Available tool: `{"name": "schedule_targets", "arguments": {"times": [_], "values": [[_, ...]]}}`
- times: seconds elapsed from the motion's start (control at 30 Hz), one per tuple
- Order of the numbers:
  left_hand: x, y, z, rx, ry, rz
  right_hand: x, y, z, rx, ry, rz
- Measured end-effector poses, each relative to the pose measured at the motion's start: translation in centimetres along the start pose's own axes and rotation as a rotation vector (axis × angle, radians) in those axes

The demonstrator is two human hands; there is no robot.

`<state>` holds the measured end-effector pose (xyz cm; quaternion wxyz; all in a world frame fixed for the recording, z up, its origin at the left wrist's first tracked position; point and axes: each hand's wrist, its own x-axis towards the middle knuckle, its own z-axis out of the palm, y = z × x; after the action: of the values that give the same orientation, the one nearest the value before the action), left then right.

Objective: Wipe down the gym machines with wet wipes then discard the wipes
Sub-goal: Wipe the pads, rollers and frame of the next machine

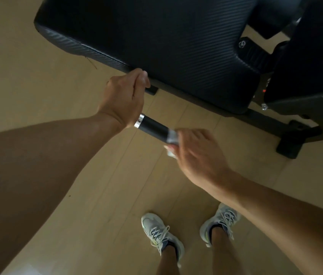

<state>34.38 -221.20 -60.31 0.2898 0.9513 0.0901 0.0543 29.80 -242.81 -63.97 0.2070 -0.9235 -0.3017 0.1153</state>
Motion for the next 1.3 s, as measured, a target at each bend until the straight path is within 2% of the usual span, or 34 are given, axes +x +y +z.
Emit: {"name": "schedule_targets", "arguments": {"times": [0.13,0.2,0.33,0.4,0.57,0.6,0.73,0.8,0.9,0.97,1.07,1.13,1.23,1.3], "values": [[0.1,0.1,-0.2,0.063,-0.039,0.024,5.4,-4.1,0.7,-0.014,0.040,-0.127],[0.1,0.2,-0.1,0.076,-0.052,0.009,3.8,-2.7,0.7,-0.036,0.013,-0.117],[-0.1,0.1,0.0,0.086,-0.036,0.013,-3.4,3.1,-0.2,-0.053,-0.027,0.028],[-0.1,-0.1,0.1,0.097,-0.010,0.033,-4.3,4.3,0.0,-0.109,-0.035,0.023],[-0.4,0.2,0.3,0.072,0.081,0.044,2.5,-1.3,0.2,-0.043,0.007,-0.100],[-0.4,0.5,0.3,0.036,0.121,-0.023,4.1,-2.6,0.6,-0.061,0.032,-0.131],[0.4,1.9,-0.6,-0.188,0.257,-0.537,3.9,-2.5,0.6,-0.021,0.045,-0.170],[-1.0,3.1,-1.6,-0.258,0.241,-0.609,0.4,0.2,0.1,-0.031,-0.022,-0.120],[-6.3,5.9,-2.0,-0.225,0.206,-0.582,-5.1,4.4,-1.2,-0.281,-0.178,0.028],[-10.7,8.0,-1.8,-0.247,0.158,-0.682,-8.2,5.3,-2.3,-0.369,-0.295,0.159],[-16.5,11.8,-2.1,-0.461,0.055,-0.945,-11.9,3.9,-4.7,-0.083,-0.360,0.379],[-18.8,14.7,-3.2,-0.604,-0.064,-1.047,-13.2,1.7,-7.0,0.202,-0.317,0.427],[-19.8,18.1,-5.4,-0.892,-0.174,-1.160,-13.3,-3.0,-12.3,0.590,-0.138,0.446],[-19.7,20.0,-8.0,-0.993,-0.218,-1.097,-13.2,-6.3,-15.2,0.820,-0.137,0.440]]}}
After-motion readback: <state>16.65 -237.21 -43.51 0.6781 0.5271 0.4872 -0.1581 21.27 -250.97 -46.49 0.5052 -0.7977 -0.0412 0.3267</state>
